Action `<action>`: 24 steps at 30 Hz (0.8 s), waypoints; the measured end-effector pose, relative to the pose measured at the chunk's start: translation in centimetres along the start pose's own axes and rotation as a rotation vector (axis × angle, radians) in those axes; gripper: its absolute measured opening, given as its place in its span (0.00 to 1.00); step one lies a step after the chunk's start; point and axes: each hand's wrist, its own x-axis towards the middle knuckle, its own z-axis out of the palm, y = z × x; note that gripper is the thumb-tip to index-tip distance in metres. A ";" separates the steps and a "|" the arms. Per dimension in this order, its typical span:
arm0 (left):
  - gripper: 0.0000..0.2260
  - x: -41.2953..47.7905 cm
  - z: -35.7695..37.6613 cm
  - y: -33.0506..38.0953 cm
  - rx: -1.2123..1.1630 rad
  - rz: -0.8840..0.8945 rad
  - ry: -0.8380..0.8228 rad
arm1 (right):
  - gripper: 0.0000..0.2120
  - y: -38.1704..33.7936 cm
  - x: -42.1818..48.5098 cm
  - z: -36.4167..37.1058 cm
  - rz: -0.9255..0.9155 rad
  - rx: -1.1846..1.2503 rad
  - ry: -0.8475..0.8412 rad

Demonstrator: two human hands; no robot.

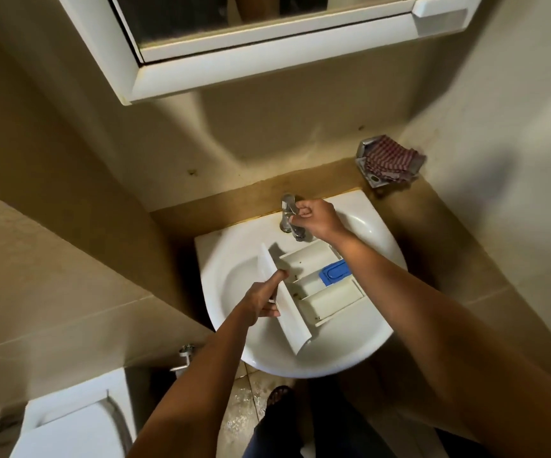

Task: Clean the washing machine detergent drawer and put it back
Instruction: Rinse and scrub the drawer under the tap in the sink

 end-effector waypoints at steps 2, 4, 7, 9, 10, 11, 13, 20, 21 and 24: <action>0.33 0.5 0.2 -0.3 -0.025 -0.019 0.000 | 0.13 0.2 0.6 0.4 -0.028 -0.023 0.047; 0.31 0.7 0.4 -0.6 -0.056 -0.030 0.004 | 0.09 0.3 1.0 0.8 -0.046 -0.059 0.097; 0.36 1.1 1.0 -0.6 -0.111 -0.046 0.013 | 0.03 0.4 1.8 1.4 -0.045 -0.152 0.135; 0.39 1.2 1.2 -0.6 -0.134 -0.054 0.019 | 0.08 0.3 2.2 1.6 -0.041 -0.200 0.171; 0.40 1.3 1.3 -0.6 -0.145 -0.056 0.022 | 0.06 0.2 2.4 1.7 -0.024 -0.216 0.175; 0.40 1.3 1.3 -0.7 -0.153 -0.057 0.026 | 0.01 0.0 2.5 1.8 -0.014 -0.231 0.170; 0.41 1.4 1.3 -0.8 -0.170 -0.056 0.034 | 0.06 -0.1 2.7 1.9 -0.026 -0.277 0.171; 0.41 1.6 1.1 -1.2 -0.207 -0.053 0.045 | 0.12 1.2 3.9 0.5 -0.078 -0.230 0.111; 0.41 1.6 1.1 -1.2 -0.208 -0.054 0.044 | 0.11 1.6 3.9 0.3 -0.085 -0.188 0.101; 0.42 1.4 1.1 -1.1 -0.210 -0.062 0.036 | 0.12 2.5 3.4 0.1 -0.061 -0.040 0.104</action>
